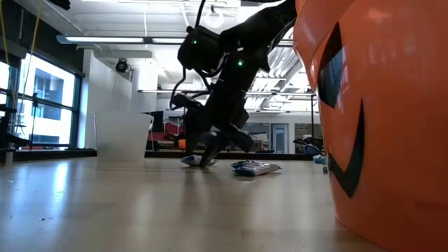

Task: Organize candy in baskets
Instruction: Put the white chocolate into the purple bucket

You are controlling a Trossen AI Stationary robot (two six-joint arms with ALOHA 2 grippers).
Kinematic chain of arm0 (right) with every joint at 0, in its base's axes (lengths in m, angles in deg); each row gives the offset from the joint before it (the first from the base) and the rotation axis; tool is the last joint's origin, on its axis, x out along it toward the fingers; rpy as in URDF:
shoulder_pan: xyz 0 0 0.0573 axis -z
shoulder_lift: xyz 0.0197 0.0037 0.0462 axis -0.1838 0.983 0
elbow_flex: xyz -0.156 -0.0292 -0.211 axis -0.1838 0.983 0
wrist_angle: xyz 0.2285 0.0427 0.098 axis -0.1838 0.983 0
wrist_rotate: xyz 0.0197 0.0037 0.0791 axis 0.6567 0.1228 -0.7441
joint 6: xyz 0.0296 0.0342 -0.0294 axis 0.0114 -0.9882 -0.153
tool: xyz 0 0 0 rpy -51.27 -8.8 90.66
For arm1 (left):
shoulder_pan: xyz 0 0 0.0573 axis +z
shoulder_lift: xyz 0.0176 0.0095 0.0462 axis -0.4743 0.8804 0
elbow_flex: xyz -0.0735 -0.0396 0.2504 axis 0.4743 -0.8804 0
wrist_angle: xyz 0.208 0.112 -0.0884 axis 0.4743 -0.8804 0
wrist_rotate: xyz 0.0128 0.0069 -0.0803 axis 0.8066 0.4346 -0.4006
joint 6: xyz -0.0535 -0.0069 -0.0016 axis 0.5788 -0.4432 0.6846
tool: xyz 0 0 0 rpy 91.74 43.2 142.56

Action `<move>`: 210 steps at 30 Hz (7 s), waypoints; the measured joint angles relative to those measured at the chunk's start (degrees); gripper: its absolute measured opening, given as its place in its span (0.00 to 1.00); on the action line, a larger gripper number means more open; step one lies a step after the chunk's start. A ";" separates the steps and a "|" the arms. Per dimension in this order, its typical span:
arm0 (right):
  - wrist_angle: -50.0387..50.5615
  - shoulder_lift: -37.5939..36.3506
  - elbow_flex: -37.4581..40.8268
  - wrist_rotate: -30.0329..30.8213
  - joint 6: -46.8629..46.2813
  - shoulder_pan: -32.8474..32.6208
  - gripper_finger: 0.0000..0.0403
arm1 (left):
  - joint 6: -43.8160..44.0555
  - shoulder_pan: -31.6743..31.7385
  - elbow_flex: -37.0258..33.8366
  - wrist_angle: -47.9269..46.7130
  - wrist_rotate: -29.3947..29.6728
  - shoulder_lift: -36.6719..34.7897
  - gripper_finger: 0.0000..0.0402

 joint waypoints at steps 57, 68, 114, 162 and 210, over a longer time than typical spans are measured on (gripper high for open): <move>65.98 -10.05 -39.02 -10.82 13.97 -27.76 0.00 | 10.83 0.00 0.01 0.07 -0.10 -3.62 0.22; 66.17 -10.32 -38.99 -16.66 -7.50 -42.17 0.00 | 15.08 0.00 0.01 0.35 1.35 -2.20 0.22; 46.28 -31.82 7.75 -29.12 -15.26 -49.71 0.40 | 17.23 0.01 0.01 1.02 -2.23 5.74 0.22; 24.76 -8.10 4.74 -1.93 -21.40 -16.86 0.38 | -4.40 0.02 0.01 0.00 -5.15 -6.11 0.22; 15.28 -6.63 4.78 2.84 -16.37 -9.99 0.38 | -4.29 0.00 0.03 0.00 -5.78 -7.58 0.22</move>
